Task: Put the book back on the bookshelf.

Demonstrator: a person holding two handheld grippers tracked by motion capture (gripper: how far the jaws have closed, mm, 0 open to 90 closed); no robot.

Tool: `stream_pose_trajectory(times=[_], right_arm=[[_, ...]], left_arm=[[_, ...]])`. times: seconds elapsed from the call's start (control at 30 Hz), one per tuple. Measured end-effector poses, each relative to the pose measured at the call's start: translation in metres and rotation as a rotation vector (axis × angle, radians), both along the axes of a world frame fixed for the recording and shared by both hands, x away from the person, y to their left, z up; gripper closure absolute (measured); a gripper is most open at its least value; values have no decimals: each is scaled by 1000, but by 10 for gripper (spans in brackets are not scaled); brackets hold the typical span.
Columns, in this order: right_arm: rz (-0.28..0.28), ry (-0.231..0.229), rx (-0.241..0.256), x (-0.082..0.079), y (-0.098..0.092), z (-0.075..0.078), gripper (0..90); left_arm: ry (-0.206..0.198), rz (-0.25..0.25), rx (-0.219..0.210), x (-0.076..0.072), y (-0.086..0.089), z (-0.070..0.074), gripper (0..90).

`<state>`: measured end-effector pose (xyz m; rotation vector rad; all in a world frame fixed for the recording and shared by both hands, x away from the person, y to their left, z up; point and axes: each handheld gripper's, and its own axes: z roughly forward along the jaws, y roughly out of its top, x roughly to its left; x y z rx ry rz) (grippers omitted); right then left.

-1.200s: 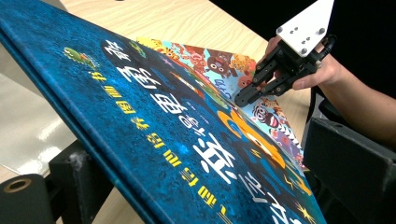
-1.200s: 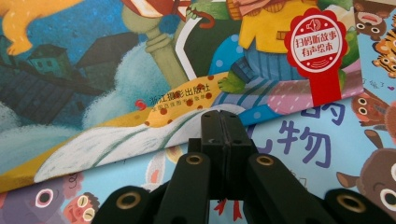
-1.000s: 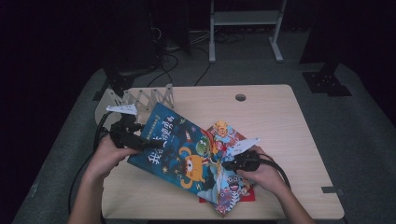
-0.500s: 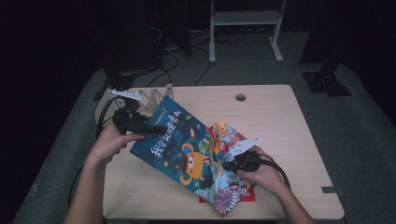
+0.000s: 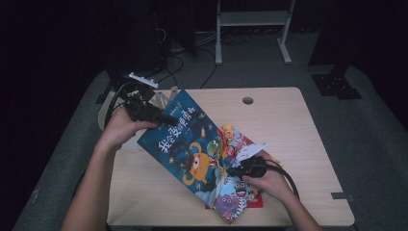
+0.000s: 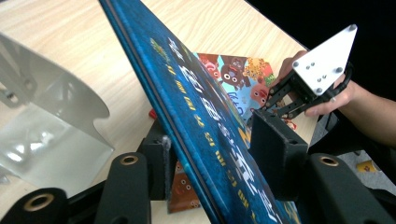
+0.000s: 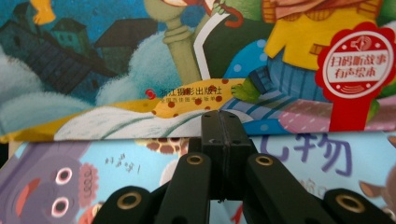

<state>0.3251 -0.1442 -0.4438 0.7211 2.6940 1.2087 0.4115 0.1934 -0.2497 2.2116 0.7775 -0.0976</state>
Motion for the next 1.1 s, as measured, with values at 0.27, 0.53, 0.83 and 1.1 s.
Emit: stream_pose_trajectory(times=[0.27,0.53,0.83,1.1], right_arm=[[-17,-14,13,2,11,-1,892],[-36,-52,-5,8,27,-1,893],[-44,-75,-2,16,42,-2,892],[-87,-96,28,22,28,4,767]], left_arm=[[2,-23,48,18,-14,18,611],[-6,-28,82,28,-25,35,676],[-13,-37,125,34,-37,50,747],[27,-41,148,38,-43,55,769]])
